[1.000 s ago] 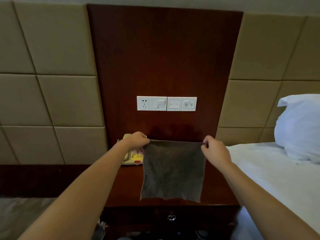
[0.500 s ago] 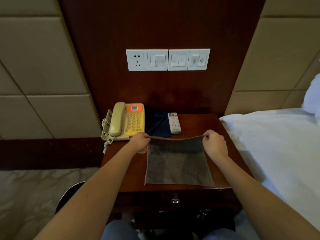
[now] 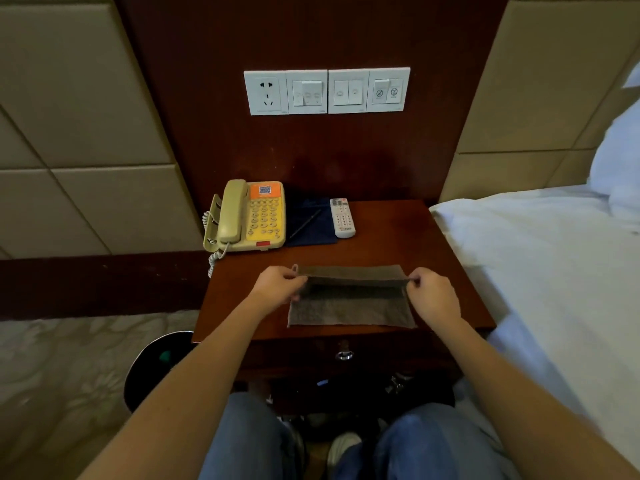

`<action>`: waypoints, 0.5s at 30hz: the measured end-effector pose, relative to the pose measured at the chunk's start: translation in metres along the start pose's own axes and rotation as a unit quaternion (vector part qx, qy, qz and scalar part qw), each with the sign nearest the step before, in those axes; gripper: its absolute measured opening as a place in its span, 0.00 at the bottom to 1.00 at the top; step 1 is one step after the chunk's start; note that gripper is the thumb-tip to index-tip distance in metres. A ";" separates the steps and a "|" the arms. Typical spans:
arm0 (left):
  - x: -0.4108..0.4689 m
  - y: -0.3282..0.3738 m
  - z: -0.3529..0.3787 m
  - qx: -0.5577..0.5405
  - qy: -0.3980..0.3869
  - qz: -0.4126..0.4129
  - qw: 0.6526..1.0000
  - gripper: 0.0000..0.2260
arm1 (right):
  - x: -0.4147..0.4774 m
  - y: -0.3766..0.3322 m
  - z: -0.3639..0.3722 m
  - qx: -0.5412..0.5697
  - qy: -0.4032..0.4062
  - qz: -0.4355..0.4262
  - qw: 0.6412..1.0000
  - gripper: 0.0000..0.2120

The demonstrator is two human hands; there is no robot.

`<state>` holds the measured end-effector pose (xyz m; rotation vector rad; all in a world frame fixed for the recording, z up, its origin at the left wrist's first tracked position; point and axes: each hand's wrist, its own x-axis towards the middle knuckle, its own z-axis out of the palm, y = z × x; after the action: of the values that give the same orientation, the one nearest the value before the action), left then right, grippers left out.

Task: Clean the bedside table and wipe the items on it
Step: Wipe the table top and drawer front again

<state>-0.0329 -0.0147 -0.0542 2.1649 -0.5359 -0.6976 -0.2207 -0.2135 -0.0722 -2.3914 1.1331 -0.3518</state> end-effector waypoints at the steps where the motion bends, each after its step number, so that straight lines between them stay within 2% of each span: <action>1: -0.007 -0.005 0.004 -0.036 0.004 -0.017 0.999 0.17 | -0.007 0.004 0.002 0.002 -0.013 0.002 1.000 0.08; 4: -0.022 -0.020 0.017 -0.171 0.028 -0.071 0.982 0.20 | -0.026 0.011 0.010 0.024 -0.043 0.002 0.999 0.09; 7: -0.026 -0.028 0.026 -0.195 0.059 -0.084 0.975 0.12 | -0.037 0.013 0.015 0.039 -0.045 -0.012 0.998 0.12; 11: -0.026 -0.025 0.032 -0.147 0.084 -0.067 0.983 0.07 | -0.041 0.015 0.015 0.048 0.007 -0.029 0.998 0.11; 15: -0.022 -0.030 0.029 -0.008 0.100 -0.023 0.995 0.09 | -0.046 0.017 0.016 0.042 0.014 -0.037 0.998 0.07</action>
<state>-0.0637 -0.0007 -0.0868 2.2077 -0.3756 -0.4996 -0.2536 -0.1823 -0.0958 -2.3664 1.0226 -0.4493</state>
